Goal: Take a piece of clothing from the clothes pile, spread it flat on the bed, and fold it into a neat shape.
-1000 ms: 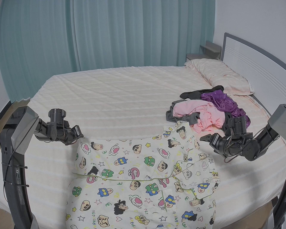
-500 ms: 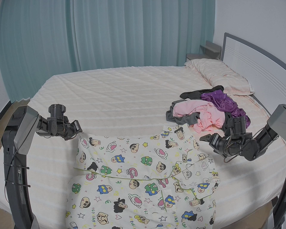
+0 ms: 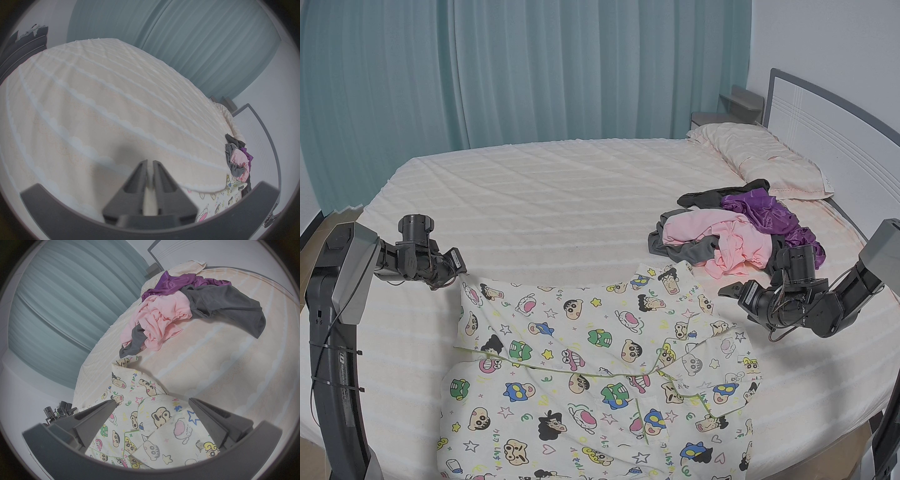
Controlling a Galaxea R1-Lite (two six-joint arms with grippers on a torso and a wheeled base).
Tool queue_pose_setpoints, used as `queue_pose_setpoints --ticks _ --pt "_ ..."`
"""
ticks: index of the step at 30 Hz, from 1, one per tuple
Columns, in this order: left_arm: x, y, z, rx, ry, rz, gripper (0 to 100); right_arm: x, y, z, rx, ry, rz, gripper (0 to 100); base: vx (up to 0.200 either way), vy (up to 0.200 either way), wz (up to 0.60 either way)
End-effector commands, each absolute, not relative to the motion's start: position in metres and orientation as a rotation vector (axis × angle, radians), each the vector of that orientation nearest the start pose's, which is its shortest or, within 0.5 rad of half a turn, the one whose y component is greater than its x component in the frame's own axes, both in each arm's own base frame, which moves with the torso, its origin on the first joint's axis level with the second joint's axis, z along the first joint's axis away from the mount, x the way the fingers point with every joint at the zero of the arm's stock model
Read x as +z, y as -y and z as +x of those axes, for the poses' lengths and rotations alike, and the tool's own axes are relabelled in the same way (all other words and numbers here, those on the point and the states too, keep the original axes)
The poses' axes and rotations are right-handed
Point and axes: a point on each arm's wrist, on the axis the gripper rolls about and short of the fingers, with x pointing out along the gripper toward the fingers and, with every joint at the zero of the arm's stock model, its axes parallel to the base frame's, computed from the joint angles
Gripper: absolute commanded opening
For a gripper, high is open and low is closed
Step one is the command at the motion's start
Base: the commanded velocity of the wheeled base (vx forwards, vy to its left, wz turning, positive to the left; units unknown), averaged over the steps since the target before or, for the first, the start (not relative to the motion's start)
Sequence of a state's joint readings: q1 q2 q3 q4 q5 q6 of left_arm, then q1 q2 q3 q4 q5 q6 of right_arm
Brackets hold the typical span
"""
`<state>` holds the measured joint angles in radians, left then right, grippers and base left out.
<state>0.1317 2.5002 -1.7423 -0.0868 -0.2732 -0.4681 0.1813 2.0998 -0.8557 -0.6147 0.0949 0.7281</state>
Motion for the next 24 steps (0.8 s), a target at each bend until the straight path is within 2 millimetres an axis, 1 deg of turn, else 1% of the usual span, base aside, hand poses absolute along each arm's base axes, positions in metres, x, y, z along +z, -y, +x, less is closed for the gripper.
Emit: queue_pose_setpoints --ticks 1,6,7,9,11,14,16,17,19,21,24 --pt "0.05 -0.06 0.496 0.023 -0.683 -0.586 100 0.056 -0.068 0.355 0.024 -0.704 0.671 100 0.0 0.0 0.0" --pt "0.048 -0.062 0.499 0.026 -0.678 -0.588 100 0.057 -0.068 0.355 0.025 -0.703 0.671 100 0.0 0.0 0.0" --pt "0.048 -0.068 0.496 0.04 -0.687 -0.595 100 0.057 -0.067 0.353 0.025 -0.703 0.671 100 0.0 0.0 0.0" --pt "0.05 -0.073 0.491 0.046 -0.717 -0.609 100 0.057 -0.067 0.352 0.023 -0.704 0.672 100 0.0 0.0 0.0" --pt "0.057 -0.077 0.48 0.048 -0.756 -0.622 100 0.059 -0.066 0.351 0.024 -0.701 0.672 100 0.0 0.0 0.0" --pt "0.068 -0.078 0.466 -0.009 -0.783 -0.659 100 0.06 -0.066 0.348 0.021 -0.704 0.676 100 0.0 0.0 0.0" --pt "0.079 -0.079 0.449 -0.042 -0.803 -0.682 100 0.06 -0.065 0.344 0.019 -0.71 0.675 100 0.0 0.0 0.0" --pt "0.079 -0.079 0.449 -0.042 -0.803 -0.682 100 0.06 -0.065 0.344 0.019 -0.71 0.675 100 0.0 0.0 0.0" --pt "0.076 -0.075 0.425 -0.07 -0.853 -0.684 100 0.061 -0.063 0.338 0.011 -0.717 0.678 100 0.0 0.0 0.0" --pt "0.07 -0.073 0.406 -0.109 -0.886 -0.664 100 0.061 -0.061 0.334 0.008 -0.72 0.681 100 0.0 0.0 0.0" --pt "0.059 -0.069 0.385 -0.158 -0.917 -0.627 100 0.06 -0.061 0.331 0.004 -0.73 0.68 100 0.0 0.0 0.0"
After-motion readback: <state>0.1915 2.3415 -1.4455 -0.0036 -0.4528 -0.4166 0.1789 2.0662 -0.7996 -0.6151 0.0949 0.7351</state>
